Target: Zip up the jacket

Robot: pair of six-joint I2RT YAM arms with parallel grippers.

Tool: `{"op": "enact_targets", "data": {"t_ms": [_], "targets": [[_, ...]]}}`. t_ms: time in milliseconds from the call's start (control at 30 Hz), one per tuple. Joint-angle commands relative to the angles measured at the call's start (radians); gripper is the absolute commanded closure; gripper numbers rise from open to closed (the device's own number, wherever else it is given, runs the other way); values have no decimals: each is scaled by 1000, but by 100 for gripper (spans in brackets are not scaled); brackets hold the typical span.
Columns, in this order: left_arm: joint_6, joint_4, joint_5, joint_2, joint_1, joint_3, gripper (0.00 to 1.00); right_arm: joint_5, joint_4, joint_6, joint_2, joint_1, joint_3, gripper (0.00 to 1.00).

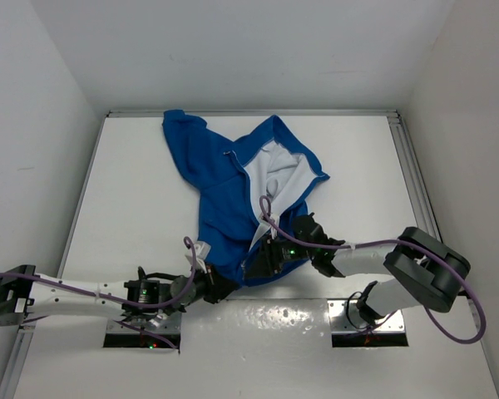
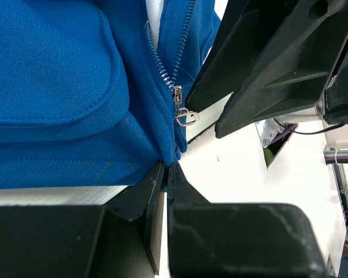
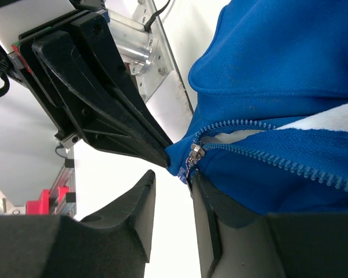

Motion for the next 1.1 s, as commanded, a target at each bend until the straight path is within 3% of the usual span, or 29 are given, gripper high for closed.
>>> {"op": "enact_targets", "data": {"t_ms": [0, 200, 333, 633, 1000, 1067], "targets": [[-10, 80, 13, 14, -9, -2, 100, -11, 81, 11, 12, 1, -5, 69], [-10, 93, 16, 32, -9, -1, 100, -10, 115, 39, 47, 3, -5, 73], [-3, 89, 19, 31, -9, 4, 100, 5, 85, 25, 53, 4, 4, 69], [0, 106, 20, 29, -9, 2, 100, 38, 25, 4, 78, 27, 24, 69], [-7, 118, 33, 26, -9, -8, 100, 62, 29, 18, 98, 35, 45, 83], [2, 112, 39, 21, -9, -4, 100, 73, 39, 30, 104, 35, 45, 94]]}}
